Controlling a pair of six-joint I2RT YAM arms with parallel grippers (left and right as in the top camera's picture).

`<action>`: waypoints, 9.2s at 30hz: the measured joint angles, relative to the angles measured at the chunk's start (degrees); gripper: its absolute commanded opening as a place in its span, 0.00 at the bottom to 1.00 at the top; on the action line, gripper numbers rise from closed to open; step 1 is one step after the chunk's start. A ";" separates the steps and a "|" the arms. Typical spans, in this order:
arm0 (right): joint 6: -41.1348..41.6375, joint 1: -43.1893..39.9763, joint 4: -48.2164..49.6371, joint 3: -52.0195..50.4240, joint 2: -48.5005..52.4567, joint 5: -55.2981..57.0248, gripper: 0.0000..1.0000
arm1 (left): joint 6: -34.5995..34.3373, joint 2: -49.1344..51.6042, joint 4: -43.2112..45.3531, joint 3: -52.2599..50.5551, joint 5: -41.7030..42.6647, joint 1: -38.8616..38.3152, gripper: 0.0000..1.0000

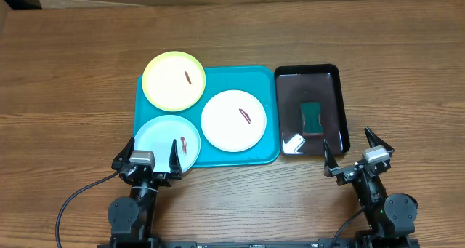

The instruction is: Clean dirty plates on tray and stack at the side

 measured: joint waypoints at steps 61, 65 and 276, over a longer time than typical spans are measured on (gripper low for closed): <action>-0.07 0.02 0.00 0.00 0.00 0.00 1.00 | 0.00 0.02 0.00 0.00 0.00 0.00 1.00; -0.04 0.00 0.00 0.00 0.00 0.00 1.00 | 0.00 0.00 0.00 0.00 0.00 0.00 1.00; 20.20 10.62 -17.73 50.66 98.18 13.03 0.71 | -36.33 82.77 -42.58 57.81 2.16 -17.07 0.34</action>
